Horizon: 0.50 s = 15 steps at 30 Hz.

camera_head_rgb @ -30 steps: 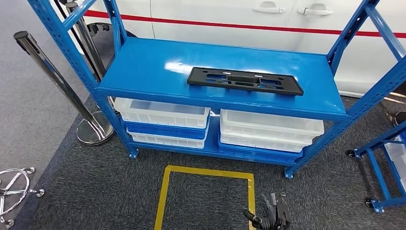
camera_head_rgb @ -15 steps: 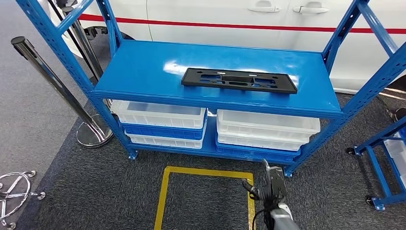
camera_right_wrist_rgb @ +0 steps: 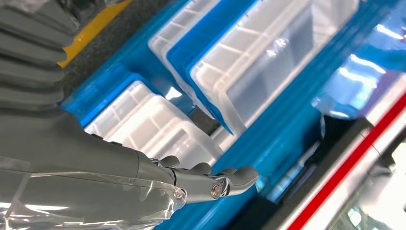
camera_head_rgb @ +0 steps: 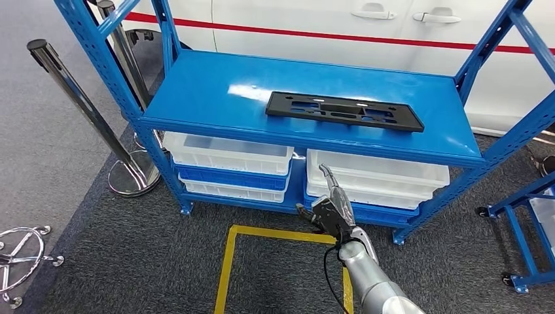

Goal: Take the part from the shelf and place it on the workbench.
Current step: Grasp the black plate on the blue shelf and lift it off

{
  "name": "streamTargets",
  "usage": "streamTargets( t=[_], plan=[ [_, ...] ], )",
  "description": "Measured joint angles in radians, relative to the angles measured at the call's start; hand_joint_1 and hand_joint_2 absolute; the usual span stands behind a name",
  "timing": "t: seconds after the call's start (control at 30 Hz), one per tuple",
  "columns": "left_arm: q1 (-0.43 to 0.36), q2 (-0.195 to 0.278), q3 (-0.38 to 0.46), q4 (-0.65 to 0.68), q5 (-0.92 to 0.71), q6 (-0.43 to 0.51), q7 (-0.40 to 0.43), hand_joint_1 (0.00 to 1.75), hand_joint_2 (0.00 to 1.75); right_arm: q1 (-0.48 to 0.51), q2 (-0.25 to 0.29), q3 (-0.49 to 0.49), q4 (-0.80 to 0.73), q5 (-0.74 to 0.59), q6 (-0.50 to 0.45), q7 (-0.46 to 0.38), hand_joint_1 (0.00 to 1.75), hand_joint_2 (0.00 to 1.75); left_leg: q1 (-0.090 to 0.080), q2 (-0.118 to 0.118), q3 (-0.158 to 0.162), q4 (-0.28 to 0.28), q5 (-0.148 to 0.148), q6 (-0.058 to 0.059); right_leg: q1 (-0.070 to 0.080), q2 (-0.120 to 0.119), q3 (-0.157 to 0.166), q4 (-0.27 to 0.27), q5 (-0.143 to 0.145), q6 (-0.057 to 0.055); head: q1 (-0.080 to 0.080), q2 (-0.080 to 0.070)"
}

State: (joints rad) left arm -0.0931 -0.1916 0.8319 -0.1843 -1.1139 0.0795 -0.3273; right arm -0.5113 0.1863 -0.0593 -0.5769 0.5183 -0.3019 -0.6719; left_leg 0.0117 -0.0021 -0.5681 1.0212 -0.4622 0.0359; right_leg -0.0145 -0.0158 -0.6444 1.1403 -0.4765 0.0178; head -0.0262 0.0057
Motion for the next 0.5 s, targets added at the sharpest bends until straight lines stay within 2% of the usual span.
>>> streamTargets(
  t=[0.03, 0.07, 0.13, 0.2, 0.23, 0.27, 0.33, 0.37, 0.4, 0.43, 0.5],
  plan=[
    [0.000, -0.002, 0.000, 0.000, 0.000, -0.004, 0.000, 0.00, 0.00, 0.000, 0.000, 0.004, -0.007, -0.012, 0.003, -0.001, 0.00, 0.00, -0.003, 0.002, 0.001, 0.001, -0.003, -0.003, 0.005, -0.009, 0.024, -0.057, 0.021, -0.006, 0.000, 0.000],
    [-0.001, -0.003, -0.001, 0.000, 0.000, -0.007, 0.000, 0.00, 0.00, 0.000, 0.000, 0.008, -0.013, -0.023, 0.006, -0.002, 0.00, 0.00, -0.005, 0.006, 0.001, 0.002, -0.005, -0.007, 0.009, -0.017, 0.036, -0.090, 0.028, -0.010, 0.000, 0.000],
    [-0.002, -0.004, -0.002, 0.000, -0.002, -0.011, -0.001, 0.00, 0.00, 0.005, 0.000, 0.015, -0.022, -0.040, 0.014, -0.003, 0.00, 0.00, -0.008, 0.018, 0.001, 0.003, -0.008, -0.015, 0.013, -0.012, 0.038, -0.106, 0.025, -0.015, 0.000, 0.000],
    [-0.003, -0.004, -0.002, -0.001, -0.003, -0.013, 0.000, 0.00, 0.00, 0.011, 0.000, 0.022, -0.030, -0.051, 0.018, -0.003, 0.00, 0.00, -0.007, 0.026, 0.000, 0.010, -0.018, -0.026, 0.008, 0.003, 0.038, -0.109, 0.029, -0.022, 0.000, 0.000],
    [-0.003, -0.004, -0.002, -0.002, -0.004, -0.014, 0.001, 0.00, 0.00, 0.013, 0.000, 0.025, -0.033, -0.056, 0.018, -0.003, 0.00, 0.00, -0.005, 0.025, -0.008, 0.032, -0.034, -0.032, 0.005, 0.009, 0.039, -0.112, 0.031, -0.028, 0.000, 0.000],
    [-0.004, -0.004, -0.003, -0.002, -0.005, -0.014, 0.002, 0.00, 0.00, 0.014, 0.000, 0.028, -0.036, -0.061, 0.019, -0.004, 0.00, 0.00, -0.004, 0.020, -0.024, 0.072, -0.059, -0.037, 0.003, 0.015, 0.041, -0.115, 0.033, -0.033, 0.000, 0.000],
    [-0.006, -0.004, -0.003, -0.003, -0.006, -0.016, 0.003, 0.00, 0.00, 0.018, 0.000, 0.033, -0.040, -0.071, 0.019, -0.005, 0.00, 0.00, -0.001, 0.013, -0.079, 0.197, -0.122, -0.044, 0.003, 0.028, 0.040, -0.115, 0.033, -0.037, 0.000, 0.000],
    [-0.006, -0.004, -0.003, -0.003, -0.008, -0.018, 0.005, 0.00, 0.00, 0.022, 0.000, 0.034, -0.040, -0.076, 0.019, -0.005, 0.00, 0.00, 0.000, 0.012, -0.106, 0.253, -0.141, -0.046, 0.003, 0.034, 0.040, -0.114, 0.033, -0.038, 0.000, 0.000],
    [-0.006, -0.004, -0.003, -0.003, -0.009, -0.020, 0.006, 0.00, 0.00, 0.027, -0.001, 0.034, -0.041, -0.082, 0.019, -0.006, 0.00, 0.00, 0.001, 0.012, -0.121, 0.282, -0.143, -0.048, 0.003, 0.041, 0.040, -0.113, 0.032, -0.038, 0.000, 0.000],
    [-0.006, -0.004, -0.004, -0.003, -0.011, -0.021, 0.008, 0.00, 0.00, 0.030, -0.001, 0.036, -0.042, -0.088, 0.019, -0.007, 0.00, 0.00, 0.001, 0.012, -0.118, 0.272, -0.124, -0.049, 0.002, 0.046, 0.041, -0.112, 0.032, -0.038, 0.000, 0.000],
    [-0.008, -0.004, -0.007, -0.003, -0.016, -0.024, 0.011, 0.00, 0.00, 0.034, -0.001, 0.039, -0.049, -0.107, 0.020, -0.010, 0.00, 0.00, 0.003, 0.010, -0.067, 0.152, -0.051, -0.046, 0.001, 0.056, 0.041, -0.107, 0.029, -0.034, 0.000, 0.000]
  ],
)
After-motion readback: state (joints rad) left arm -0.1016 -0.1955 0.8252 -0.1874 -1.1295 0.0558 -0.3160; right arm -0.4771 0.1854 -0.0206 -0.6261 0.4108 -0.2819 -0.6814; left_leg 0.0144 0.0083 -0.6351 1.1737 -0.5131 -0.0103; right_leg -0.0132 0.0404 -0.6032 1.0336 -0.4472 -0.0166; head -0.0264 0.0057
